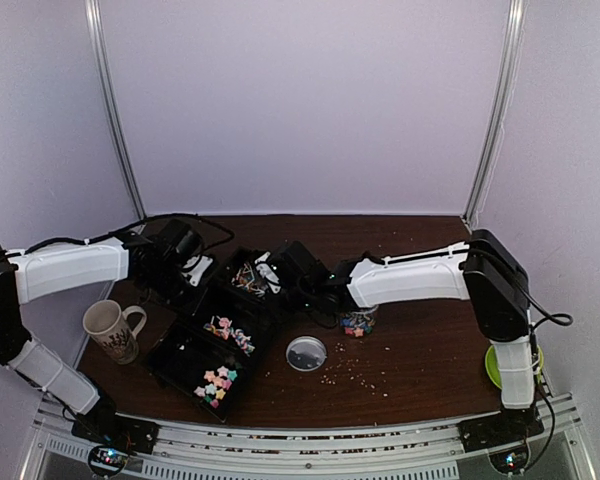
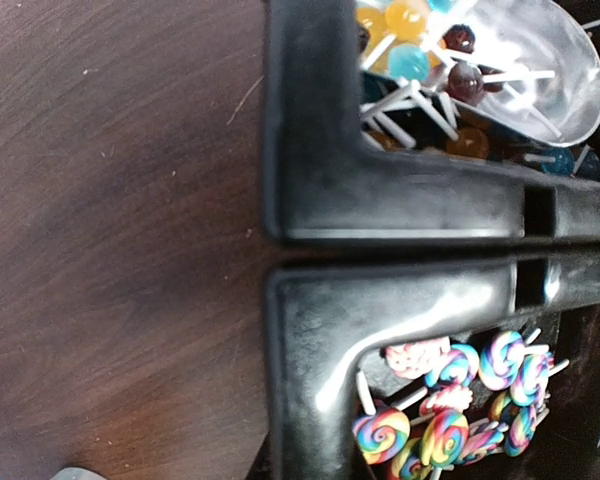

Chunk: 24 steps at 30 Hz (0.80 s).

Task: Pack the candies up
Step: Scoop the fake candies from the plate.

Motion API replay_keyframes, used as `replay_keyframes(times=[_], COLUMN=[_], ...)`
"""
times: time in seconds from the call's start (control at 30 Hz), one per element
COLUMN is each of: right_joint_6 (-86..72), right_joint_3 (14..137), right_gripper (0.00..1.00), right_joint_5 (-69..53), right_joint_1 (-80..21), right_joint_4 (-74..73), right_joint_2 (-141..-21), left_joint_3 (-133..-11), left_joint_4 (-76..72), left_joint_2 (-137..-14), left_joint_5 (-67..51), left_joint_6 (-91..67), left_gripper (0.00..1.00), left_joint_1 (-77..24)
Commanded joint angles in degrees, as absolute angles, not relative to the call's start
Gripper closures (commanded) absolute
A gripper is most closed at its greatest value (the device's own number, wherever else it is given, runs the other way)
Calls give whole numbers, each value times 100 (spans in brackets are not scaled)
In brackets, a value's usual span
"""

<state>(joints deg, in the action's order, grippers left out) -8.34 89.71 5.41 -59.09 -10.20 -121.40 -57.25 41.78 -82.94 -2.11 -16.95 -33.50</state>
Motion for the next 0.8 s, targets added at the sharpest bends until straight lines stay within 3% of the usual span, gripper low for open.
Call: replay_keyframes(times=[0.0,0.3,0.77], right_joint_6=[-1036,-980,-635], right_joint_3=[8322,7512,7207], right_gripper=[100,100,100], right_joint_5=[1159,1454,1474], right_joint_1=[-5767,-5772,-5764], right_joint_4=[-535,427,826], right_joint_2=[-12248,-11921,-11684], left_joint_3=[-6054,-6059,-6074], left_joint_4=[2787,2773,2845], left_joint_2=[-7775,-7949,-8114], left_joint_5=[-1838,-2210,-2241], left_joint_6=[-1392,-1510,-1661], left_gripper=[100,100,100], left_joint_1=[-3430,-3139,-2861])
